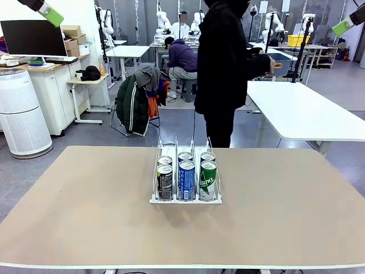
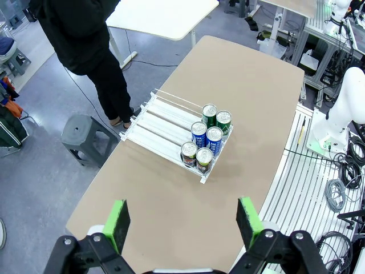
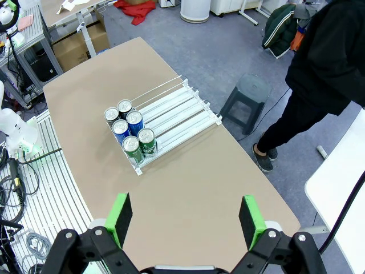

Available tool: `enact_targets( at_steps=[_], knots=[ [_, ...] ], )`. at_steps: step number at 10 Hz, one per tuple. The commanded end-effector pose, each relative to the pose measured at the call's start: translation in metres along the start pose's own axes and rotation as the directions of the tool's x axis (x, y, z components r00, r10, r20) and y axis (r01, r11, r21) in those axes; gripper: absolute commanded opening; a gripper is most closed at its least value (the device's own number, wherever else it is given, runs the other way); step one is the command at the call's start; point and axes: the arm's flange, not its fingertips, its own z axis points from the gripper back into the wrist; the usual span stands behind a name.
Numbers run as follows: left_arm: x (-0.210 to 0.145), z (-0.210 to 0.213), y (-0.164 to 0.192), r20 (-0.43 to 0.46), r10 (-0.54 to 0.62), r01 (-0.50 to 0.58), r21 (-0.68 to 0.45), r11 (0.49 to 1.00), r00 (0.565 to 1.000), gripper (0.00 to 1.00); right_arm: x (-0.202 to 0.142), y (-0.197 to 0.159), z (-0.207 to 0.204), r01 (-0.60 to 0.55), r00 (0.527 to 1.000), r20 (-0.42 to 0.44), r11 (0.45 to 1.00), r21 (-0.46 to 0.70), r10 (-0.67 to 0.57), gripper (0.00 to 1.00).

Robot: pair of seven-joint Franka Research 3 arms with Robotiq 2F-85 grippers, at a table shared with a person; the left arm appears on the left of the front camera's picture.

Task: Fill the beverage cans into the dispenser.
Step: Pick up the Sprite handed by the human.

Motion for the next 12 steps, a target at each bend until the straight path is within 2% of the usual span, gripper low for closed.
enact_targets(
  at_steps=[1,12],
  knots=[
    [-0.0007,-0.0008,0.0004,-0.004,0.0,0.0,0.007,1.0,1.0,1.0,-0.0006,0.0016,-0.001,0.002,1.0,-0.001,1.0,0.001,-0.002,1.0],
    [-0.0007,-0.0008,0.0004,-0.004,0.0,0.0,0.007,1.0,1.0,1.0,-0.0006,0.0016,-0.001,0.002,1.0,-0.001,1.0,0.001,-0.002,1.0]
  ],
)
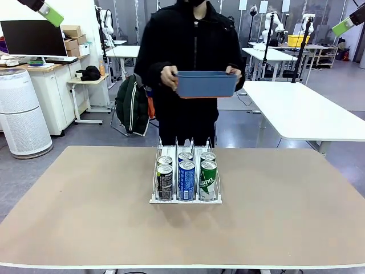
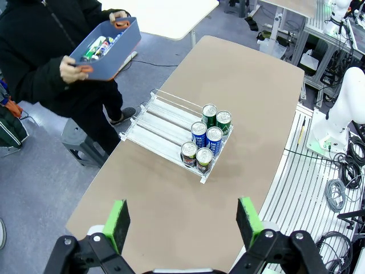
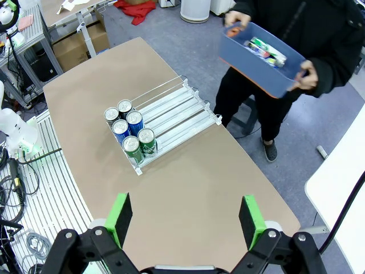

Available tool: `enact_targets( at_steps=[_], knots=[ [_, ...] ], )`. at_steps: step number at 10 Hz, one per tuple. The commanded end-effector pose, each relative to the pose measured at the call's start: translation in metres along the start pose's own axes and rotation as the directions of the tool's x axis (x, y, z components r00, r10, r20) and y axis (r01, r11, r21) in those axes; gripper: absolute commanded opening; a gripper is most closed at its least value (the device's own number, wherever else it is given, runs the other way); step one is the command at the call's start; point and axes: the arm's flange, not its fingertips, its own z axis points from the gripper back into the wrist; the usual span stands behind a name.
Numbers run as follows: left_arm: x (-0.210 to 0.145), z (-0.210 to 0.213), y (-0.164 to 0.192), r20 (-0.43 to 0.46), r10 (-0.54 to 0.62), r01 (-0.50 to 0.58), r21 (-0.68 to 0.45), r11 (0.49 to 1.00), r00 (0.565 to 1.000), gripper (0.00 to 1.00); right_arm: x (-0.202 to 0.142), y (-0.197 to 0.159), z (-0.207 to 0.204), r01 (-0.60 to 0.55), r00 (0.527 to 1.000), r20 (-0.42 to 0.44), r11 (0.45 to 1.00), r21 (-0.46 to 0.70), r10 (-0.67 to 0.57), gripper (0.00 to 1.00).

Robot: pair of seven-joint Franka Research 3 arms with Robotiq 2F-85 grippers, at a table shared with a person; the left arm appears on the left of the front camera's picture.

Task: Fill the beverage cans into the dispenser.
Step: Pick up the Sprite handed by the human.

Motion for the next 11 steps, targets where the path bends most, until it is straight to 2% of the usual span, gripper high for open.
enact_targets(
  at_steps=[1,11],
  knots=[
    [-0.0007,-0.0008,0.0004,-0.004,0.0,0.0,0.007,1.0,1.0,1.0,-0.0006,0.0016,-0.001,0.002,1.0,-0.001,1.0,0.001,-0.002,1.0],
    [-0.0007,-0.0008,0.0004,-0.004,0.0,0.0,0.007,1.0,1.0,1.0,-0.0006,0.0016,-0.001,0.002,1.0,-0.001,1.0,0.001,-0.002,1.0]
  ],
)
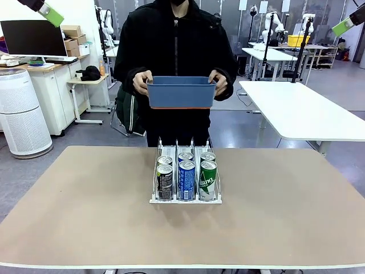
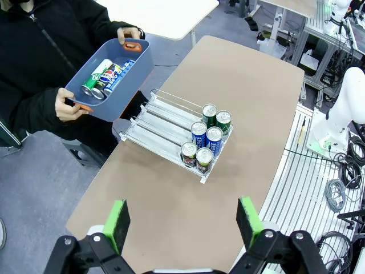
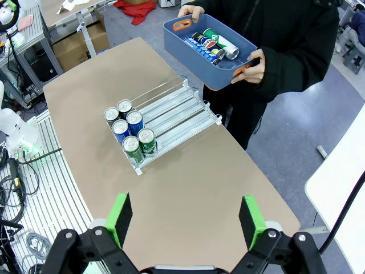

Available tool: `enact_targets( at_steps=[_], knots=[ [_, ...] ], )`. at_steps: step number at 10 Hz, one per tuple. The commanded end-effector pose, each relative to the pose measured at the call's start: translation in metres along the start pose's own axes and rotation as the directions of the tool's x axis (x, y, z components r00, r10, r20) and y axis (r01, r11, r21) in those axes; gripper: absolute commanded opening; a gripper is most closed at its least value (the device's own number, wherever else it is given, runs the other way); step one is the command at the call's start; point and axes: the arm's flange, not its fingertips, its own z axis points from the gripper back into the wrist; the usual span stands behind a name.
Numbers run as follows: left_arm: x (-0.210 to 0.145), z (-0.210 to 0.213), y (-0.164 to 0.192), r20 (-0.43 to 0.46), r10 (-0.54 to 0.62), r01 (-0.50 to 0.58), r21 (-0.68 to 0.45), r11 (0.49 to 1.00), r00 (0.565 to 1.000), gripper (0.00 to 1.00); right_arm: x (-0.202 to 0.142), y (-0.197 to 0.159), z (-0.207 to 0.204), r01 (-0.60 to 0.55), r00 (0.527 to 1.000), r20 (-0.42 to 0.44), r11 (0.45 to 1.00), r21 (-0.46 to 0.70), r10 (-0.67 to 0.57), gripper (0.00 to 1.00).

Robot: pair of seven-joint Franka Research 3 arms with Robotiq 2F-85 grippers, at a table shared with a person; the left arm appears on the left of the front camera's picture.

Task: Fill the beverage cans into the dispenser.
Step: Pick up the Sprite handed by the human.

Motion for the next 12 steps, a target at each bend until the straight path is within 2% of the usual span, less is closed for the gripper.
enact_targets(
  at_steps=[1,12],
  knots=[
    [-0.0007,-0.0008,0.0004,-0.004,0.0,0.0,0.007,1.0,1.0,1.0,-0.0006,0.0016,-0.001,0.002,1.0,-0.001,1.0,0.001,-0.002,1.0],
    [-0.0007,-0.0008,0.0004,-0.004,0.0,0.0,0.007,1.0,1.0,1.0,-0.0006,0.0016,-0.001,0.002,1.0,-0.001,1.0,0.001,-0.002,1.0]
  ],
)
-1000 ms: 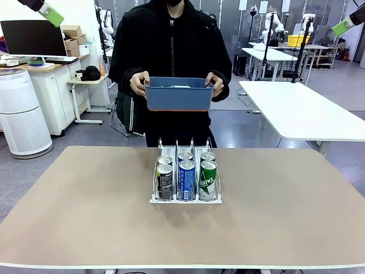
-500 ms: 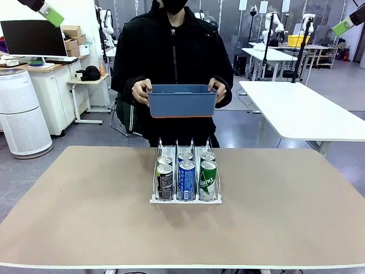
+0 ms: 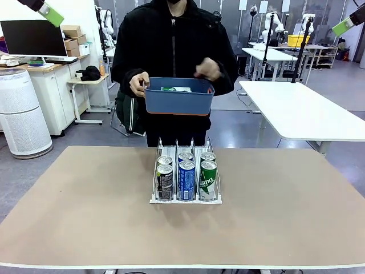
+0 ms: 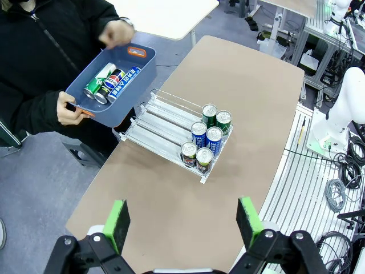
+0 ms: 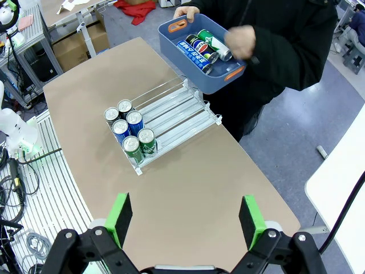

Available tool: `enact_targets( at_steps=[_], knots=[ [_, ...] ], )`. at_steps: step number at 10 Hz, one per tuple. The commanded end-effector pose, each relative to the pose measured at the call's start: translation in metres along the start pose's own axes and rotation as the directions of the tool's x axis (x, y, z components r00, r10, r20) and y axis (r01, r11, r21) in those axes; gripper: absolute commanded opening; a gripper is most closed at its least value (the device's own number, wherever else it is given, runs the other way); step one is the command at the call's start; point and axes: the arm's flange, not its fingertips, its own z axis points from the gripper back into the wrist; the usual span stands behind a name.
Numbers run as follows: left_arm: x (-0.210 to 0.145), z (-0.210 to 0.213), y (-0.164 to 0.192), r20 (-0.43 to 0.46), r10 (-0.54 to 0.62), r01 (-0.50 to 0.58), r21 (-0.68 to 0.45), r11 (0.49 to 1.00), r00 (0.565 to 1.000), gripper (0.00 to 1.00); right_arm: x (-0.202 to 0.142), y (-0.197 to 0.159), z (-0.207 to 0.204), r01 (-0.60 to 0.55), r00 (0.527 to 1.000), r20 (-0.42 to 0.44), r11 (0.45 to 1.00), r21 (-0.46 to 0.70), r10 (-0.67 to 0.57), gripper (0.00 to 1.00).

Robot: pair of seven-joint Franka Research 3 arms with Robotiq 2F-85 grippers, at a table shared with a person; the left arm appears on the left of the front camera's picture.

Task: Fill the beverage cans into the dispenser.
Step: Pick up the Sprite handed by the human.

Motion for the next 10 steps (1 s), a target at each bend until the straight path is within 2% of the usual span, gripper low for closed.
enact_targets(
  at_steps=[1,10],
  knots=[
    [-0.0007,-0.0008,0.0004,-0.004,0.0,0.0,0.007,1.0,1.0,1.0,-0.0006,0.0016,-0.001,0.002,1.0,-0.001,1.0,0.001,-0.002,1.0],
    [-0.0007,-0.0008,0.0004,-0.004,0.0,0.0,0.007,1.0,1.0,1.0,-0.0006,0.0016,-0.001,0.002,1.0,-0.001,1.0,0.001,-0.002,1.0]
  ],
)
